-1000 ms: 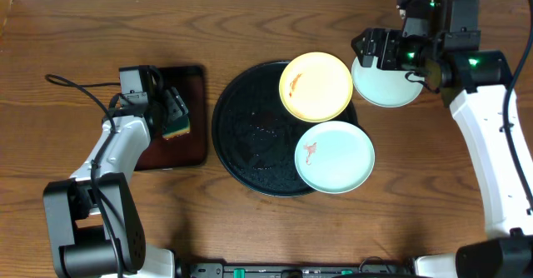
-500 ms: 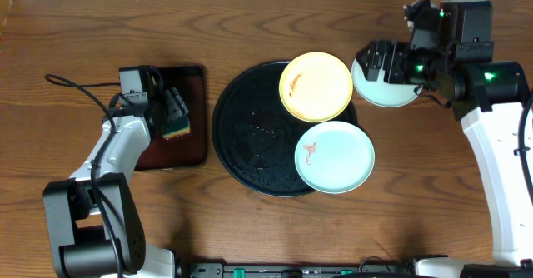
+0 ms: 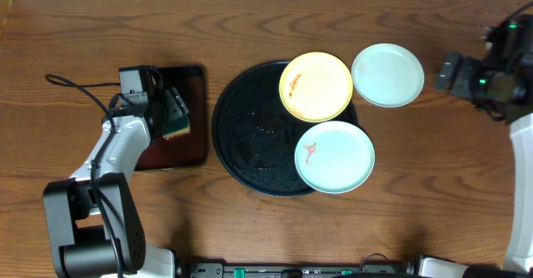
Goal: Clean dirty plates on tray and stack at the side
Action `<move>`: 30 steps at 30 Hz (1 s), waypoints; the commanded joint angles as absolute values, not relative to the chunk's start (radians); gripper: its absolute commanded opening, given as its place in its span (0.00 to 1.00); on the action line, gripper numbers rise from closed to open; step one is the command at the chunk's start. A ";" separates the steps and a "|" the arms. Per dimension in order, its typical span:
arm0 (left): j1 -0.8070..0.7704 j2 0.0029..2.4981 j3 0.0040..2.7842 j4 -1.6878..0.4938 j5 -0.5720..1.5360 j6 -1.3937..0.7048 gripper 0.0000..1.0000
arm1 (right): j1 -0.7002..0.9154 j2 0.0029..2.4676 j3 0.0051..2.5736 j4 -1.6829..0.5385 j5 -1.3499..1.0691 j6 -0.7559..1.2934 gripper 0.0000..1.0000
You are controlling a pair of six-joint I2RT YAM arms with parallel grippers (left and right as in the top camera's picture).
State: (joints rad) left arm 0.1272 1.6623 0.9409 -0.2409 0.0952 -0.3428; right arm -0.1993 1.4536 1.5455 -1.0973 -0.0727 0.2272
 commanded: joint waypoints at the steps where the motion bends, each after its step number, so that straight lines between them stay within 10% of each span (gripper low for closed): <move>1: 0.130 1.659 0.944 -0.246 0.086 -0.341 0.79 | -0.247 1.442 1.552 -1.100 -0.056 0.231 0.99; 30: 0.128 1.660 0.944 -0.086 0.197 -0.410 0.78 | -0.251 1.442 1.552 -1.100 -0.057 0.231 0.99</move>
State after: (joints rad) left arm 0.1272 1.6623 0.9401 -0.0727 0.1455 -0.3870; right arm -0.2474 1.4536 1.5455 -1.1000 -0.0624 0.2272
